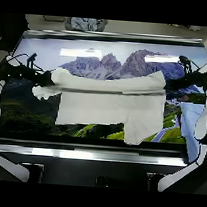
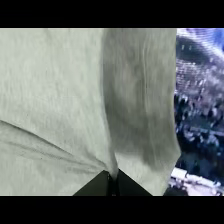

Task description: Fold the shirts.

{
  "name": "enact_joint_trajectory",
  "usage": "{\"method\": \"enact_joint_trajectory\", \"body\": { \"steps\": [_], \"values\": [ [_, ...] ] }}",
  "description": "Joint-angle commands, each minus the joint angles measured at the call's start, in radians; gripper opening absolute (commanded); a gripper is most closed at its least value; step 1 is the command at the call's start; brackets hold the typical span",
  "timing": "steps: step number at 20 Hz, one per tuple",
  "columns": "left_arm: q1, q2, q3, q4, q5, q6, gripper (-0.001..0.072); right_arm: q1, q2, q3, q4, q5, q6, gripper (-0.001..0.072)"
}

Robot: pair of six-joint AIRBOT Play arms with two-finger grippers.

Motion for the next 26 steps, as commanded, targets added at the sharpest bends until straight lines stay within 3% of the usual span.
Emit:
{"method": "enact_joint_trajectory", "body": {
  "steps": [1, 7, 8, 9, 10, 14, 17, 19, 22, 26],
  "values": [
    [-0.019, -0.018, -0.051, 0.032, -0.135, -0.018, 0.0032, 0.012, -0.019, -0.029, -0.053, 0.138, 0.055, 0.0048],
    [-0.026, -0.031, -0.057, 0.030, -0.105, -0.063, 0.0041, 0.012, -0.019, -0.088, -0.047, 0.147, 0.116, 0.0049],
    [-0.029, -0.031, -0.056, 0.025, -0.106, -0.062, 0.0155, 0.011, -0.018, -0.088, -0.038, 0.146, 0.124, 0.0107],
    [-0.027, -0.028, -0.053, 0.003, -0.116, -0.062, 0.0420, 0.008, -0.009, -0.086, -0.032, 0.142, 0.129, 0.0350],
    [-0.021, -0.021, -0.046, -0.003, -0.129, -0.060, 0.0504, 0.003, 0.010, -0.080, -0.028, 0.154, 0.109, 0.0434],
    [0.022, 0.071, -0.045, 0.014, -0.184, -0.055, 0.0504, -0.096, 0.147, -0.066, -0.041, 0.252, 0.058, 0.0444],
    [0.015, 0.169, -0.206, 0.092, -0.195, -0.040, 0.0503, -0.148, 0.215, -0.157, -0.094, 0.369, 0.014, 0.0447],
    [0.012, 0.246, -0.421, 0.092, -0.152, 0.027, 0.0504, -0.148, 0.293, -0.339, -0.116, 0.340, -0.020, 0.0491],
    [0.022, 0.348, -0.690, 0.071, -0.025, 0.075, 0.0503, -0.148, 0.399, -0.587, -0.079, 0.224, -0.047, 0.0493],
    [0.007, 0.368, -0.813, -0.036, 0.068, 0.110, 0.0503, -0.148, 0.447, -0.692, -0.076, 0.169, -0.062, 0.0493]
  ]
}}
